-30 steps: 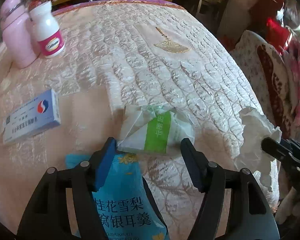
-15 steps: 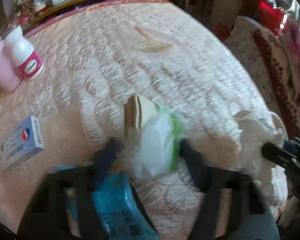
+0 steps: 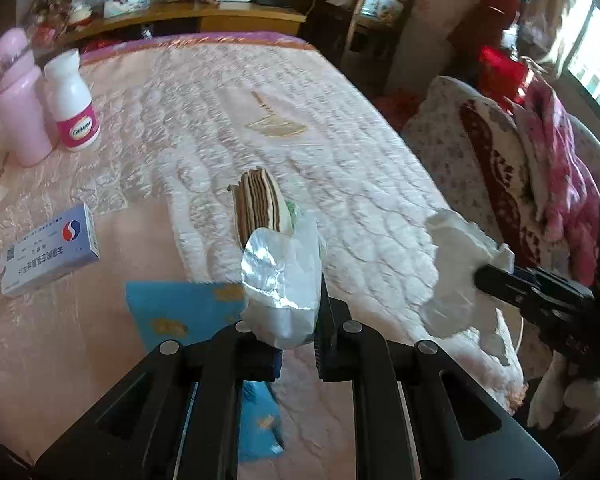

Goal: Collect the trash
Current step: 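Carry both items over the white bucket and open the right tool to drop the white plastic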

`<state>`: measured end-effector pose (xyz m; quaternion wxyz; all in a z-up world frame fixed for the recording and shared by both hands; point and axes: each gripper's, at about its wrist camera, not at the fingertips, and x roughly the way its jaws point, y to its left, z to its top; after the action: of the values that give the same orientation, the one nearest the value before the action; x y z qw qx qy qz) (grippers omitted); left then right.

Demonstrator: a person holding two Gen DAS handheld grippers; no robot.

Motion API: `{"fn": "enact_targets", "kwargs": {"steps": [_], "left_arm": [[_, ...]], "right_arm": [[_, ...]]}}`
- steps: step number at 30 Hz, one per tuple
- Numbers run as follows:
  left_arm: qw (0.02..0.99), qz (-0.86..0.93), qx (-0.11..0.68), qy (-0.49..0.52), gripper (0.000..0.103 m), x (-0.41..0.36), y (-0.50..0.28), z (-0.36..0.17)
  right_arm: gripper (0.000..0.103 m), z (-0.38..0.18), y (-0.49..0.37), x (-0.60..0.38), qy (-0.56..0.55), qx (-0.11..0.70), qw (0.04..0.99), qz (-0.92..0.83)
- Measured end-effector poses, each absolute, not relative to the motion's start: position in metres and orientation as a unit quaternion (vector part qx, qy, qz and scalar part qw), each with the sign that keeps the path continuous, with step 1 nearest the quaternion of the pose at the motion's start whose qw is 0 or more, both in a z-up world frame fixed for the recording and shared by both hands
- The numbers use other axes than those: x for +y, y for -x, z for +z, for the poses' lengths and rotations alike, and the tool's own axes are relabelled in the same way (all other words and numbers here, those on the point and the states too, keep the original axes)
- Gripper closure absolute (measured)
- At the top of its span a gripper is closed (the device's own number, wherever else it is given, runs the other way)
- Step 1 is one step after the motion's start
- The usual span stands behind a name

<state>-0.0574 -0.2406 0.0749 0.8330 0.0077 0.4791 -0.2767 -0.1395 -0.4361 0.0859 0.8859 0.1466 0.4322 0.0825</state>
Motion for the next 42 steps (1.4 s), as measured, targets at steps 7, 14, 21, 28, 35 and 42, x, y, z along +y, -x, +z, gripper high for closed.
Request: {"fn": "enact_targets", "kwargs": {"steps": [7, 14, 21, 28, 35, 42], "left_arm": [[0.834, -0.297, 0.465, -0.016, 0.094, -0.265, 0.083, 0.087], [0.834, -0.316, 0.451, -0.034, 0.094, -0.296, 0.109, 0.098], [0.831, -0.335, 0.442, -0.048, 0.094, -0.327, 0.129, 0.102], [0.823, -0.356, 0.439, -0.056, 0.094, -0.357, 0.143, 0.102], [0.813, -0.374, 0.442, -0.060, 0.094, -0.381, 0.152, 0.102], [0.801, -0.394, 0.446, -0.066, 0.094, -0.409, 0.162, 0.099]], "right_arm": [[0.082, 0.098, 0.161, -0.445, -0.138, 0.426, 0.891, 0.072], [0.082, 0.111, 0.188, -0.463, -0.136, 0.414, 0.899, 0.052], [0.082, 0.113, 0.210, -0.484, -0.137, 0.410, 0.902, 0.026], [0.082, 0.114, 0.231, -0.514, -0.152, 0.404, 0.902, -0.001], [0.082, 0.112, 0.244, -0.532, -0.159, 0.402, 0.901, -0.022], [0.082, 0.106, 0.255, -0.550, -0.166, 0.405, 0.898, -0.043]]}}
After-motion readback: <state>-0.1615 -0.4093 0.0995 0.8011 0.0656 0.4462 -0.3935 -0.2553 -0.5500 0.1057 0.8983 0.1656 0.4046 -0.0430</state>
